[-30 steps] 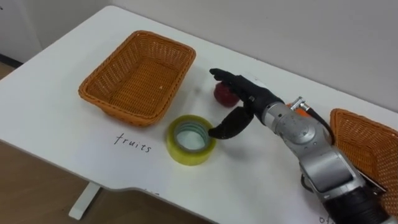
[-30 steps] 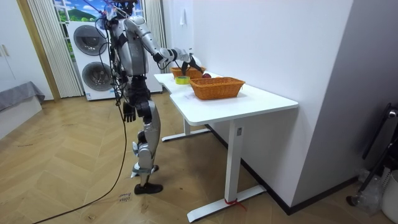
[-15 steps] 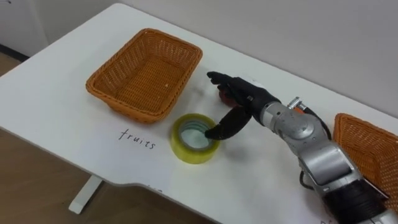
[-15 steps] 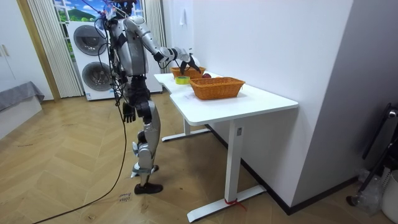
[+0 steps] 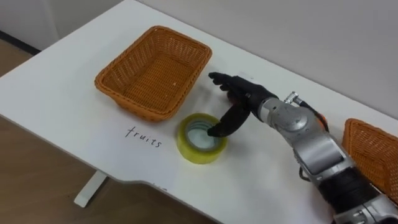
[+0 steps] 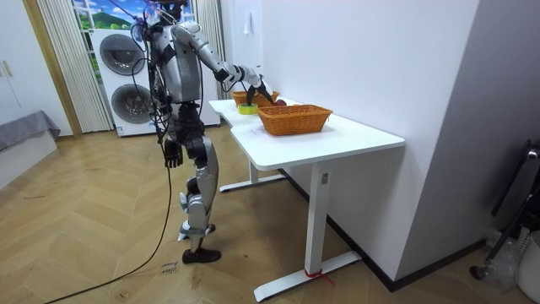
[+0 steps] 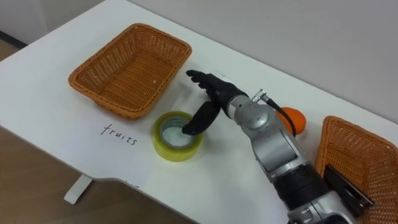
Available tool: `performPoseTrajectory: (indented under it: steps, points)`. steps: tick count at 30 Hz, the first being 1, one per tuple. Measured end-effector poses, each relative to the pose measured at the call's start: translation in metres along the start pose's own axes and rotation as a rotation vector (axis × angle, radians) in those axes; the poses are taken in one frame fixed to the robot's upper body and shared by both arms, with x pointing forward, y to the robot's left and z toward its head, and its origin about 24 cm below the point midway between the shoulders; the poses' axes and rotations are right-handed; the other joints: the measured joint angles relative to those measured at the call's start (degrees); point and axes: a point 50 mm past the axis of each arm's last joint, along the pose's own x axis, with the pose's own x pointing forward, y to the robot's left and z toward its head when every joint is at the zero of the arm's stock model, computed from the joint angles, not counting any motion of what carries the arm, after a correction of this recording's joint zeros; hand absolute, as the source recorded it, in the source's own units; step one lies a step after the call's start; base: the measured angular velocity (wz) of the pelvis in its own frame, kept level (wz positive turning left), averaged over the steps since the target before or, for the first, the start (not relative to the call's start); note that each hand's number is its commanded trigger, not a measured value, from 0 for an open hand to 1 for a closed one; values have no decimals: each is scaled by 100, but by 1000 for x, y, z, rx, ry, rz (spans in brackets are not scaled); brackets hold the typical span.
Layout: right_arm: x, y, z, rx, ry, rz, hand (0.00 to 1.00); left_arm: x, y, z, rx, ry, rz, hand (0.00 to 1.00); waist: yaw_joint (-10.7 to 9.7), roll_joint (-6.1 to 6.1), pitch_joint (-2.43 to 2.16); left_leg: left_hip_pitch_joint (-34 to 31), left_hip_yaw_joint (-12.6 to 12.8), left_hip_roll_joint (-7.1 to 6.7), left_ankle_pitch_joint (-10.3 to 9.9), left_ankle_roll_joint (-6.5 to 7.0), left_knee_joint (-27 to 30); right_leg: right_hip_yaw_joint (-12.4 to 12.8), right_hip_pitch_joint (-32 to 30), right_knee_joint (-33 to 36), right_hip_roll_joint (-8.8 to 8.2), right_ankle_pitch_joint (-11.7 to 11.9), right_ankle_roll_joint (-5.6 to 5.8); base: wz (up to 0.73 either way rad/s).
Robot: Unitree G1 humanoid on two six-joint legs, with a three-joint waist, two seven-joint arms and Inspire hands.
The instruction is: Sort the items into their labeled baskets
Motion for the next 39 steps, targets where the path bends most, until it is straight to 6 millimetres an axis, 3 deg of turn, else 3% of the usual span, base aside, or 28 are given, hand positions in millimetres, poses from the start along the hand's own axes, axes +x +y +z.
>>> performPoseTrajectory:
  steps: [11,16,27,28,29,39]
  points:
    - [7,5,-12,-11,69,28,0,-1,-6,0,37,3,-9,0,44,-4,-13,0,3,-10,1,-2,19,3,3,1,10,0,0,0]
    - [7,10,-12,-25,75,45,0,-1,-6,-1,38,11,-6,0,44,-4,-71,10,5,-10,1,-2,24,4,16,1,10,0,0,0]
    - [9,14,-15,-31,97,55,0,-1,-5,5,35,-1,-3,0,160,20,-57,43,1,1,5,-8,38,24,59,1,8,0,-1,0]
    - [10,15,-15,-50,99,55,73,-1,-5,8,35,-7,-2,0,178,26,-52,42,1,3,5,-8,38,14,55,1,7,0,-1,0]
    - [10,16,-14,-61,99,54,100,-1,-5,8,34,-8,-1,0,181,28,-51,42,1,3,5,-9,37,14,54,1,6,0,0,0]
    - [8,20,9,-294,65,4,100,-2,-4,16,32,-25,2,0,229,34,-53,-9,9,-2,5,-8,17,-3,-14,7,5,1,-1,0]
